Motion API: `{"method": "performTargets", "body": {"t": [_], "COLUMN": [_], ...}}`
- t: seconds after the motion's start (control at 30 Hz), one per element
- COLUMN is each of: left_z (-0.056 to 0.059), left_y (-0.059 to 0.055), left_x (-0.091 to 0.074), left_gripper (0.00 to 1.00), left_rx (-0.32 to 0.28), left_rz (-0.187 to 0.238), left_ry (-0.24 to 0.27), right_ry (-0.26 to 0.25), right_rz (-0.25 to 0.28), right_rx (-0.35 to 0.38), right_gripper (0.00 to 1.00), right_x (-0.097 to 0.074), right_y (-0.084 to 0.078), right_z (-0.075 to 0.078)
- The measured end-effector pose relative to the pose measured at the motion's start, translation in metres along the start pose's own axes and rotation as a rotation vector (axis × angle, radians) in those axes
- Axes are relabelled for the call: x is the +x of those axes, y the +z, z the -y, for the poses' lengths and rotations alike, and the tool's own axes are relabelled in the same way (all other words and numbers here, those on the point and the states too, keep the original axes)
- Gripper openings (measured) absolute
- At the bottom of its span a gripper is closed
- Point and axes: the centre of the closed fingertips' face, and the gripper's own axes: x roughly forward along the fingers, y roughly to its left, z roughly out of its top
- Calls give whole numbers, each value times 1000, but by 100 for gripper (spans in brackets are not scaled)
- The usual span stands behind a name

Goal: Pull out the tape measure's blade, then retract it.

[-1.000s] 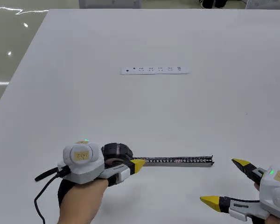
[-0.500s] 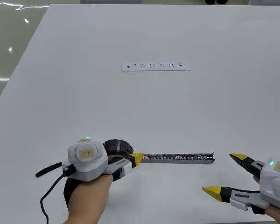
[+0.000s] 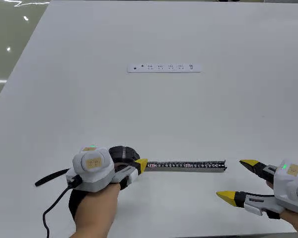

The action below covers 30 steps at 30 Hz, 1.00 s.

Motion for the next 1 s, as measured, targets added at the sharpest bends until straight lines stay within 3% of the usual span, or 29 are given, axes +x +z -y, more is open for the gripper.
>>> {"method": "performTargets", "body": {"t": [0.37,1.0], "left_z": [-4,-7], "left_y": [-3,-3], "left_x": [4,6], "left_gripper": [64,62], "left_rx": [9,12], "left_rz": [-7,-10], "left_ry": [37,81], "right_ry": [39,105], "right_rz": [-30,-102], "right_rx": [-30,-148], "right_gripper": [57,44], "right_x": [4,13], "right_y": [1,0], "right_z": [4,16]}}
